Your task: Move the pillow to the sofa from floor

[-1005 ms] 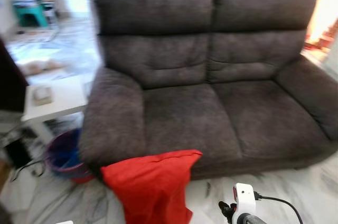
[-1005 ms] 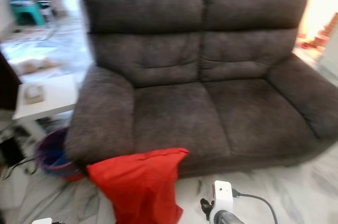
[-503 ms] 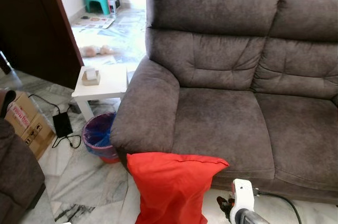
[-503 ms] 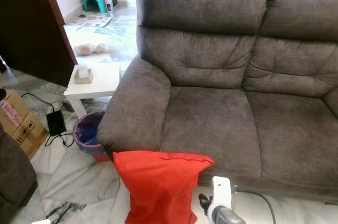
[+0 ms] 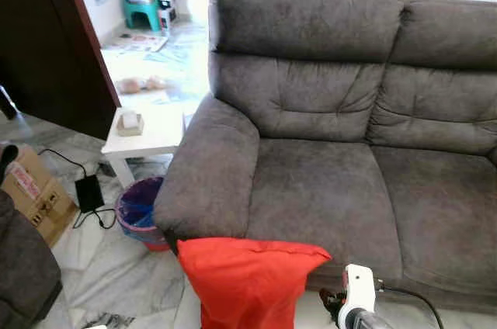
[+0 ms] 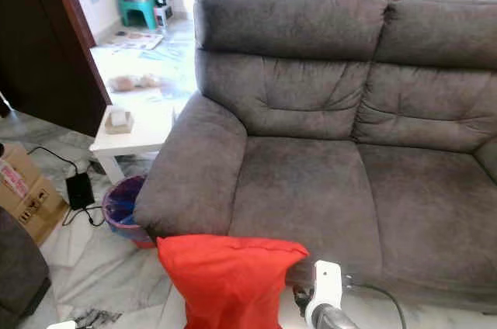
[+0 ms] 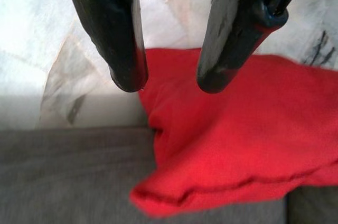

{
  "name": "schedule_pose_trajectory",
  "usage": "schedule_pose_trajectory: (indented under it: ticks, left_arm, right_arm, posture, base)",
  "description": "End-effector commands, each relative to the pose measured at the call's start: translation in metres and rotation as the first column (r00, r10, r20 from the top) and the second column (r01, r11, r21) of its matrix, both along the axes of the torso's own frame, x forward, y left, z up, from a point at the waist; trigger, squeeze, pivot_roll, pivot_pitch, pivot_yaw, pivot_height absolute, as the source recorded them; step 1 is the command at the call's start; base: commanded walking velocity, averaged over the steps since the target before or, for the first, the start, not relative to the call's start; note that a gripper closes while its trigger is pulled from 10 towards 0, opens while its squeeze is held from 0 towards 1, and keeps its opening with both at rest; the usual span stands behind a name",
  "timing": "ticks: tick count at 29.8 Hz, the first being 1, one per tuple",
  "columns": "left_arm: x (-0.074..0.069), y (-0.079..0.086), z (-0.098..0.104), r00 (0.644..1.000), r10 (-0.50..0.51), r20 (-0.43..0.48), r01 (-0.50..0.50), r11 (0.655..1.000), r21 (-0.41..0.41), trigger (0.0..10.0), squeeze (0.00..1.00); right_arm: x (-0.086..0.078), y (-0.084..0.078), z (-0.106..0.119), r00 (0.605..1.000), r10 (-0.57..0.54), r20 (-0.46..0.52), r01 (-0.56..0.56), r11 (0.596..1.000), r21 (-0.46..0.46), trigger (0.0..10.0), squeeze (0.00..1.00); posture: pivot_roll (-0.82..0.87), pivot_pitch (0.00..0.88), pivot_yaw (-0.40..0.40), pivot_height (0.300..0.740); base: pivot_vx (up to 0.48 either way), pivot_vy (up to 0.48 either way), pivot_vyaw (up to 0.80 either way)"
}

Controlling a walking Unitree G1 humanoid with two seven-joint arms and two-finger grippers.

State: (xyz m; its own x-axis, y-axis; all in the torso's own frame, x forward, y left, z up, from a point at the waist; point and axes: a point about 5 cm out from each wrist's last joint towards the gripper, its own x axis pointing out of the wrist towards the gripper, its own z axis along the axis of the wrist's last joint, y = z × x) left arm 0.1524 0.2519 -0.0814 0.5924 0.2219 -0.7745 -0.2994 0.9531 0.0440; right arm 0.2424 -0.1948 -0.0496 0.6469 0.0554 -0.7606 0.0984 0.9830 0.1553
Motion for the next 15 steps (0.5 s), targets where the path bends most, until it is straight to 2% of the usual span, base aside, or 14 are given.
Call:
schedule_pose_trajectory:
  ticks: [1, 11, 13, 14, 15]
  left_arm:
    - [-0.005, 0.001, -0.002, 1.000, 0.016, -0.019, -0.016, 1.000, -0.008, 10.0, 0.00]
    - [0.000, 0.001, 0.003, 0.997, 0.000, 0.071, -0.001, 1.000, 0.006, 10.0, 0.00]
    - [0.008, 0.000, 0.006, 0.995, -0.010, 0.101, 0.009, 1.000, 0.012, 10.0, 0.00]
    - [0.022, -0.002, 0.013, 0.988, -0.027, 0.151, 0.024, 0.999, 0.023, 10.0, 0.00]
    - [0.025, -0.003, 0.014, 0.987, -0.031, 0.160, 0.027, 0.999, 0.026, 10.0, 0.00]
  right_arm:
    - [0.001, 0.003, 0.000, 1.000, 0.007, 0.007, -0.007, 1.000, 0.000, 10.0, 0.00]
    - [0.004, 0.003, 0.003, 0.998, 0.011, 0.059, -0.012, 1.000, 0.014, 10.0, 0.00]
    - [0.003, 0.003, 0.003, 0.998, 0.004, 0.059, -0.005, 1.000, 0.015, 10.0, 0.00]
    - [0.003, 0.002, 0.002, 0.999, 0.003, 0.054, -0.003, 1.000, 0.008, 10.0, 0.00]
    - [0.003, 0.002, 0.002, 0.999, 0.002, 0.052, -0.003, 1.000, 0.005, 10.0, 0.00]
  posture:
    - [0.09, 0.022, 0.013, 0.740]
    - [0.09, 0.020, 0.011, 0.740]
    - [0.09, 0.020, 0.010, 0.740]
    - [0.09, 0.021, 0.011, 0.740]
    - [0.09, 0.020, 0.011, 0.740]
  base:
    - [0.349, 0.000, 0.00]
    - [0.000, 0.000, 0.00]
    - [0.000, 0.000, 0.00]
    - [0.000, 0.000, 0.00]
    - [0.000, 0.000, 0.00]
